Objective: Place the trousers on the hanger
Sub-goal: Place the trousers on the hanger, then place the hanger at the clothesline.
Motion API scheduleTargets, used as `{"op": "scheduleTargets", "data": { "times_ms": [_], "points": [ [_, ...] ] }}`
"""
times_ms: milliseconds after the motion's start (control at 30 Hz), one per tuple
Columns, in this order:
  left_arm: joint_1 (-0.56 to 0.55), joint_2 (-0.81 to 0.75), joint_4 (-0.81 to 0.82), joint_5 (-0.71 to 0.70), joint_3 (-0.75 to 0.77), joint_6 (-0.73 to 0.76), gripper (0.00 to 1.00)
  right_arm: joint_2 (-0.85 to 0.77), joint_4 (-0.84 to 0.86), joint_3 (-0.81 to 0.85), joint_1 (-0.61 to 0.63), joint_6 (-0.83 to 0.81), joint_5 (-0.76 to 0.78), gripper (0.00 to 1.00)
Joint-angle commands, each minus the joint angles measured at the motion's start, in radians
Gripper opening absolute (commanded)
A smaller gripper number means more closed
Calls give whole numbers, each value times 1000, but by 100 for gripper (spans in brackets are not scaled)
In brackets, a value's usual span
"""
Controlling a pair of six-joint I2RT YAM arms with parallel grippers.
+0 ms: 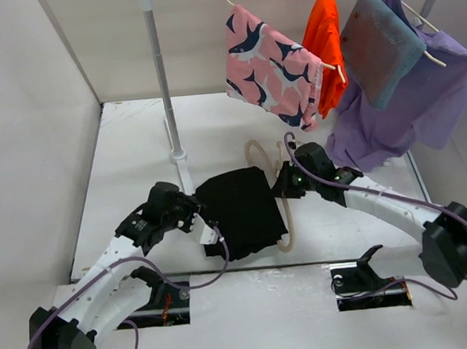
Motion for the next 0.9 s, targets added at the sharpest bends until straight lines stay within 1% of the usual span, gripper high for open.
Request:
{"op": "scheduleTargets", "data": {
  "times_ms": [0, 33, 67, 133, 167, 200, 267, 333, 367, 400, 467, 500, 533, 600, 633, 733, 767, 833, 867],
  "points": [
    [63, -7, -15, -38, -28, 42, 40, -93, -111, 65, 61, -28, 130, 0],
    [77, -7, -30, -26, -28, 54, 44, -103, -137, 65, 73, -28, 154, 0],
    [88, -20, -68, -15, -28, 79, 57, -114, -137, 65, 98, -28, 154, 0],
    [107, -30, -91, -1, -28, 88, 59, -139, -148, 65, 109, -37, 163, 0],
    [107, -30, -92, 8, -19, 88, 61, -148, -148, 75, 135, -37, 164, 0],
    [107, -44, -78, 8, -19, 70, 61, -160, -148, 84, 144, -37, 174, 0],
    [107, -55, -56, 17, 1, -4, 61, -160, -177, 120, 165, -51, 186, 0],
    [107, -55, -20, 30, 36, -74, 61, -147, -206, 205, 210, -83, 199, 0],
    [107, -55, -10, 30, 51, -155, 61, -137, -226, 238, 225, -94, 214, 0],
    [107, -55, -10, 30, 79, -191, 61, -128, -265, 310, 254, -104, 226, 0],
    [117, -44, -10, 30, 105, -255, 61, -108, -304, 386, 277, -136, 226, 0],
    [127, -44, -10, 30, 117, -309, 60, -91, -334, 424, 278, -146, 205, 0],
    [127, -44, -22, 30, 142, -333, 59, -91, -348, 500, 278, -146, 190, 0],
    [145, -70, -58, 40, 165, -380, 59, -44, -393, 593, 278, -169, 190, 0],
    [145, -82, -71, 40, 176, -416, 57, -24, -451, 699, 278, -169, 202, 0],
    [145, -142, -93, 59, 203, -473, 57, 80, -551, 867, 278, -227, 211, 0],
    [145, -173, -82, 59, 216, -516, 57, 108, -566, 979, 278, -241, 211, 0],
    [145, -198, -67, 68, 228, -556, 57, 198, -615, 1099, 278, -259, 232, 0],
    [145, -207, -58, 68, 228, -576, 57, 234, -637, 1233, 278, -274, 243, 0]
  ]
}}
